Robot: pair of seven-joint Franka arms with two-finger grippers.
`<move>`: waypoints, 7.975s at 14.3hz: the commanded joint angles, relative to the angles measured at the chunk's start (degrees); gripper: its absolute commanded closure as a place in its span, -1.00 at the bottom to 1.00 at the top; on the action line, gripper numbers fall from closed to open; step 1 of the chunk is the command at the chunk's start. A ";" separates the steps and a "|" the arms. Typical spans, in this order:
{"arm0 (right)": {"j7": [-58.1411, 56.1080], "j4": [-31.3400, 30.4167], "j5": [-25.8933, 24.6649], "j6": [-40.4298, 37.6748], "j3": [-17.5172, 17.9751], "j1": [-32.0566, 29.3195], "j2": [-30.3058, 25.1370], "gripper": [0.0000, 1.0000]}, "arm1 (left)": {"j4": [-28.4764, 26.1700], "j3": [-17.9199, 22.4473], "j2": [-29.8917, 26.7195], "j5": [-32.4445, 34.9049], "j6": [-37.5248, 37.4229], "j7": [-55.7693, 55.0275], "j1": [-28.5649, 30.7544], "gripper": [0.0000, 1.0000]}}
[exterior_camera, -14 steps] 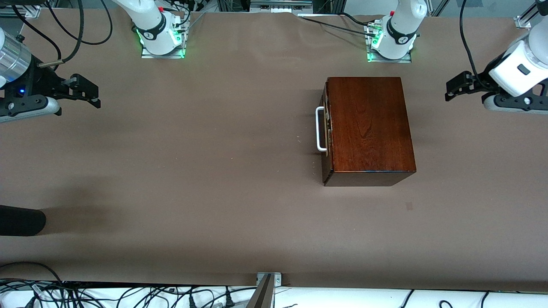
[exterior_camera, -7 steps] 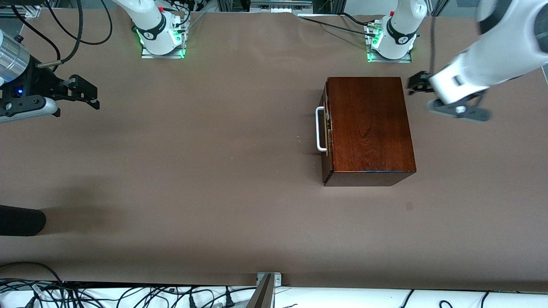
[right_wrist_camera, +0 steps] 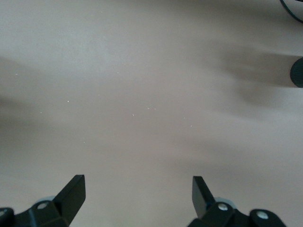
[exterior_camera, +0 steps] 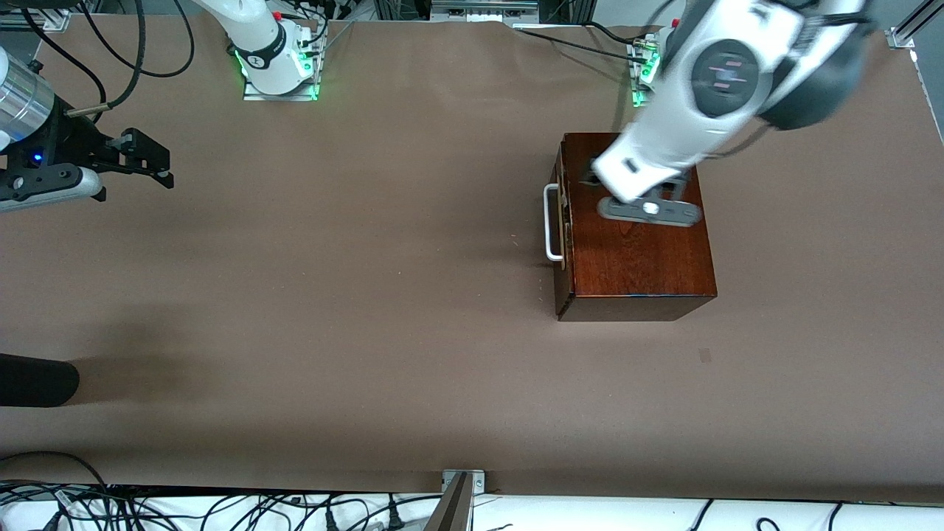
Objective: Open drawer, take yellow block, close drawer
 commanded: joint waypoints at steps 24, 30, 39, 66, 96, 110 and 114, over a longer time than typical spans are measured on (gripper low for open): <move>2.23 0.86 -5.61 -0.79 2.93 3.26 -1.08 -1.00 | 0.83 0.30 20.72 25.24 9.96 -21.50 -18.16 -1.00; 2.23 0.51 -0.51 -2.37 -0.49 3.17 -1.08 -1.00 | 2.58 0.30 23.27 24.36 15.93 -22.03 -20.18 -1.00; 2.23 0.51 -0.60 -2.64 -0.50 3.17 -1.08 -1.00 | 8.47 0.30 26.70 24.01 20.52 -24.05 -21.58 -1.00; 6.71 0.95 -1.04 -4.04 -0.58 3.44 -0.73 -1.00 | 3.42 14.13 -8.42 4.06 -10.68 38.08 15.54 -1.00; -24.38 21.16 -11.32 26.80 16.91 36.22 37.85 -1.00 | -7.34 15.68 -17.60 1.24 -0.48 26.31 14.45 -1.00; -31.09 21.25 -11.50 32.44 16.12 36.22 44.00 -1.00 | -7.25 15.59 -17.68 1.16 -0.48 26.14 14.28 -1.00; -28.11 21.25 -11.76 32.17 14.80 37.53 44.53 -1.00 | -7.25 15.59 -17.69 1.16 -0.48 26.05 14.19 -1.00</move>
